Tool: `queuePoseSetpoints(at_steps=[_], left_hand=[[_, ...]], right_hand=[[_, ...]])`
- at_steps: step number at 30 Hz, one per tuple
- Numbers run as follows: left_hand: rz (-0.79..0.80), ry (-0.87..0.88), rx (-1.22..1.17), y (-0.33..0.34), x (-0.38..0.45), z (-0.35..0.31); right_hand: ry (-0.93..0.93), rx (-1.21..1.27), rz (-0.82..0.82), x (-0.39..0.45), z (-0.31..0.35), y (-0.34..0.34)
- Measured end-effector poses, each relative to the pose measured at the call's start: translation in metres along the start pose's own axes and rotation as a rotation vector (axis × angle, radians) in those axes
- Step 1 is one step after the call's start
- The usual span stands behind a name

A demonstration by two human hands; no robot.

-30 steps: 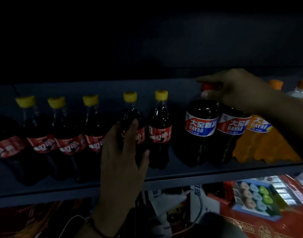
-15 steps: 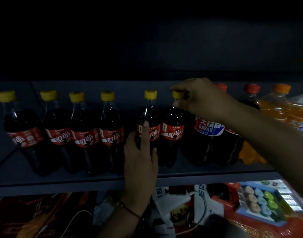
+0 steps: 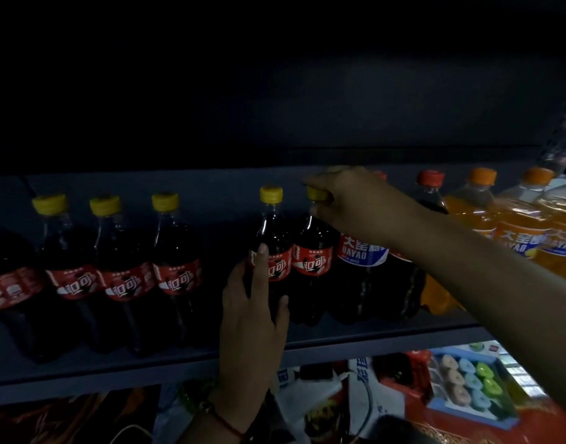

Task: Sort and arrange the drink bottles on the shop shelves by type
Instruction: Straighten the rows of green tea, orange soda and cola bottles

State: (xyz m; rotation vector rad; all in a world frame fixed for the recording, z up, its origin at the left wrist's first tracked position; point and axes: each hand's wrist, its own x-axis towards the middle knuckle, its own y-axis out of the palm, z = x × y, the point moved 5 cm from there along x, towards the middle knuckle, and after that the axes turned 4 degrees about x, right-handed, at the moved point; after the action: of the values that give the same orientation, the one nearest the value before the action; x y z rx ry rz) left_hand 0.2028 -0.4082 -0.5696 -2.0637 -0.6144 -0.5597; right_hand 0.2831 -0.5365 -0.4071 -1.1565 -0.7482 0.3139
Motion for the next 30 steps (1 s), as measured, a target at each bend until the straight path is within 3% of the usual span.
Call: queuePoseSetpoints(at_steps=[4,8,11,13,20,30], left_hand=[[0.024,0.032,-0.068,-0.023,-0.011,0.008],[-0.038,0.062,0.050,-0.063,-0.018,0.029],[-0.208,-0.067,0.107,-0.092,-0.021,0.065],[-0.190,-0.141,0.048,-0.099,-0.023,0.081],[-0.122,-0.194,0.045,-0.073,-0.031,0.087],[-0.216,-0.277,-0.094,-0.038,-0.034,0.092]], right_hand=[[0.036,0.042,0.067,0.000,0.001,0.005],[0.044,0.006,0.037,0.000,0.001,0.003],[-0.037,0.015,-0.092,0.001,0.017,-0.002],[-0.088,0.066,-0.119,0.004,0.033,0.000],[-0.105,0.052,-0.060,0.018,0.053,0.020],[-0.091,-0.023,-0.082,0.020,0.051,0.020]])
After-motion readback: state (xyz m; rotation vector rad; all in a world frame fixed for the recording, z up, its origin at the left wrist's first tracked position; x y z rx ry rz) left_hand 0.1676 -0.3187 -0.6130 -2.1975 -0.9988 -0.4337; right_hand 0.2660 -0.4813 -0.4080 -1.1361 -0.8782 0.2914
